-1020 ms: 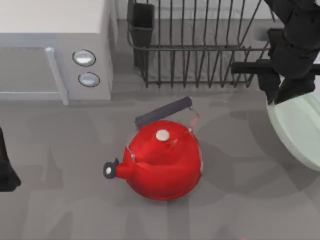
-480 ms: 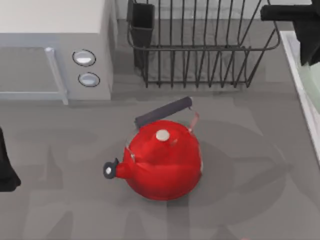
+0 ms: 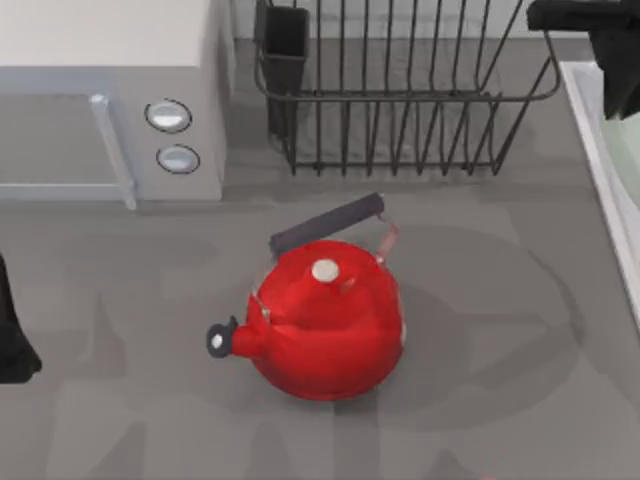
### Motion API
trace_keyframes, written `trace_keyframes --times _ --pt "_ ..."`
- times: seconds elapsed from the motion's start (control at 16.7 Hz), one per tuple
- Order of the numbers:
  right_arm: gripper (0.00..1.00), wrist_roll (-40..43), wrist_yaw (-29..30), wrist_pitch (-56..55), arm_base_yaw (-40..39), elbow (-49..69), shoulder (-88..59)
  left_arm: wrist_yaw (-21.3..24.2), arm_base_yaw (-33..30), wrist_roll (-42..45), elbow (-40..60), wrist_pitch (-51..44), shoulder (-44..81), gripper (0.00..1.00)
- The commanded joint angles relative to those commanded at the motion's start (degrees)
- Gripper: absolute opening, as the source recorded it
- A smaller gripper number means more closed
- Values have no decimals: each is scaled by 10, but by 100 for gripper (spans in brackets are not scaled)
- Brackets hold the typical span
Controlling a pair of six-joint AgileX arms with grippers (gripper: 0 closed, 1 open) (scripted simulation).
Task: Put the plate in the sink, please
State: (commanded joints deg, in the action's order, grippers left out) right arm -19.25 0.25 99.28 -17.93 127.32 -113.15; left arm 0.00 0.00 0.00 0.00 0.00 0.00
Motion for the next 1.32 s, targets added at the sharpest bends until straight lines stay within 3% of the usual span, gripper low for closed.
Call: trace_keyframes --times 0.6,1.02,1.32 --pt "0 190 2 15 191 341 -372 0 0 0 0 0 0 100" --pt "0 226 2 14 227 389 -422 0 0 0 0 0 0 100" --pt "38 226 2 14 227 389 -422 0 0 0 0 0 0 100"
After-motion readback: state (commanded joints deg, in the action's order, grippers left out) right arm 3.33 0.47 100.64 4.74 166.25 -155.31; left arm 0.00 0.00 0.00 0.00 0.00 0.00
